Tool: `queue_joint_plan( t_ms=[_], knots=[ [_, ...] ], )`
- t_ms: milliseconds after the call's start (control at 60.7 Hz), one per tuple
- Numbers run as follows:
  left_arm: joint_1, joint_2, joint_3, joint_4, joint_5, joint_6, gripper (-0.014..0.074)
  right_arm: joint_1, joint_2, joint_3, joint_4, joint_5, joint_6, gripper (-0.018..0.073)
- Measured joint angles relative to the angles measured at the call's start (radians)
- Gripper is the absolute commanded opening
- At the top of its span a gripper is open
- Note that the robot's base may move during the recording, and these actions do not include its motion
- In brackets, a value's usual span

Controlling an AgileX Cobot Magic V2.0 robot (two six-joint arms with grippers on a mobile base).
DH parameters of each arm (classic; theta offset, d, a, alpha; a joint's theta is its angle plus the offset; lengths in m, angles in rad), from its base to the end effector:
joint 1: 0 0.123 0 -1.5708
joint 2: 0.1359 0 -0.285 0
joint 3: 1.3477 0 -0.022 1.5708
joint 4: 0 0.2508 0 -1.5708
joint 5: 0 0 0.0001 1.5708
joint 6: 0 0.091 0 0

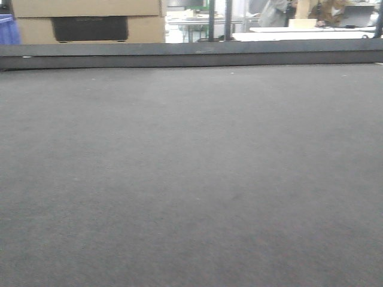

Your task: Place cylindrical capacitor in blue bin on shelf

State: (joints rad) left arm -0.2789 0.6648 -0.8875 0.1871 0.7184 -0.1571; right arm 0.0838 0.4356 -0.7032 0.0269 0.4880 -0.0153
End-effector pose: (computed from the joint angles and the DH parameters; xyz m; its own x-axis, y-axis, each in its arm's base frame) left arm 0.1154 -0.0215 0.3898 -0.3767 0.0918 -0.9218 0.1590 0.9867 0.0333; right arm 0.0776 0.0077 0.3727 -0.1330 -0.0027 -0.9911 -0.0950 0.9954 0.0101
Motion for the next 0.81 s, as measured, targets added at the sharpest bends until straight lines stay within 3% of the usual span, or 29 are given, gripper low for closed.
queue_joint_plan(
  t_ms=[807],
  knots=[
    [0.0,-0.002,0.0,0.003,0.002,0.0,-0.0111,0.0,0.0,0.0,0.0,0.0,0.0,-0.01]
  ],
)
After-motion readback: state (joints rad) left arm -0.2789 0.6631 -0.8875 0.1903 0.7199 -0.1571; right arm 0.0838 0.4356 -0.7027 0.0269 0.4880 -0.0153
